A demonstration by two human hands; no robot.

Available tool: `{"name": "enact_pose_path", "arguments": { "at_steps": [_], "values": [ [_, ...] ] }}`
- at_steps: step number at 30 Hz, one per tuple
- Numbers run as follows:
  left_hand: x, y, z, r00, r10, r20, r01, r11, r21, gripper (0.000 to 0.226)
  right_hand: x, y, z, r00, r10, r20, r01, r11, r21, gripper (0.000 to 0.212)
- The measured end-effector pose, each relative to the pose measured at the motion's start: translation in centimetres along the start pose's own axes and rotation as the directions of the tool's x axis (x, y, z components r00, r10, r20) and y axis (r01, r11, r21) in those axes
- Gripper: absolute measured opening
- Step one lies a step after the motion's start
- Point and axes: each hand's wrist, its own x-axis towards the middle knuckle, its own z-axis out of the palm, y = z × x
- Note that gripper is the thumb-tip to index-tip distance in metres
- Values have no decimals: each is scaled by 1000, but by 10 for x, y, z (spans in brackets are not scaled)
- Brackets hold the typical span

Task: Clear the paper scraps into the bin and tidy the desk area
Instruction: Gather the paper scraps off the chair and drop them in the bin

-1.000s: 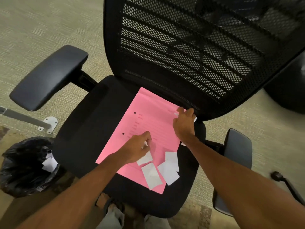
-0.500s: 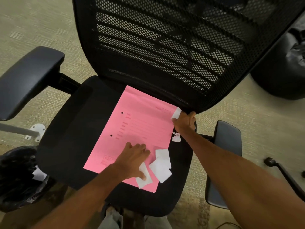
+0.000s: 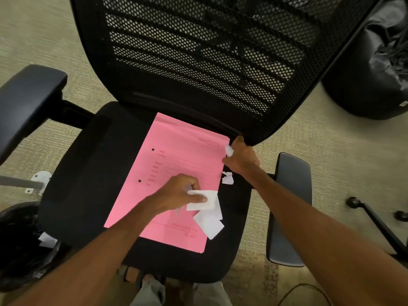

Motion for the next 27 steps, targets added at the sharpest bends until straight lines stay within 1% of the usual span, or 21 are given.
{"name": "enact_pose_path", "arguments": {
  "at_steps": [2,4,7,10,13,15,17,21,24,27],
  "values": [
    [8,5,7,998,31,-55,-29,999,39,22,-4,3,-2,991,-18,132,23,999,-36,59],
    [16,6,16,994,43,-103,-28,990,139,23,-8,7,1,983,-17,181,34,995,-95,56],
    [22,3,32,986,47,-159,-4,965,261,29,-12,12,8,981,4,192,22,991,-135,52],
    [21,2,44,975,22,-221,50,947,316,31,-15,12,14,981,17,194,7,992,-123,60],
    [20,3,50,962,102,-254,33,878,478,33,-19,11,19,982,8,191,12,994,-106,63],
    [19,3,51,960,110,-256,38,858,512,33,-23,13,22,986,19,165,-2,995,-104,61],
    [20,3,51,966,43,-254,81,887,454,33,-28,16,25,988,28,150,-10,993,-115,59],
    [23,4,41,972,-77,-221,119,976,184,31,-36,20,29,992,-16,124,23,998,-61,57],
    [26,6,26,972,-149,-182,153,988,9,23,-42,20,29,998,-10,66,10,1000,-1,44],
    [27,6,8,967,-216,-137,198,971,-136,16,-50,18,30,1000,-19,-7,20,997,69,33]
  ]
}}
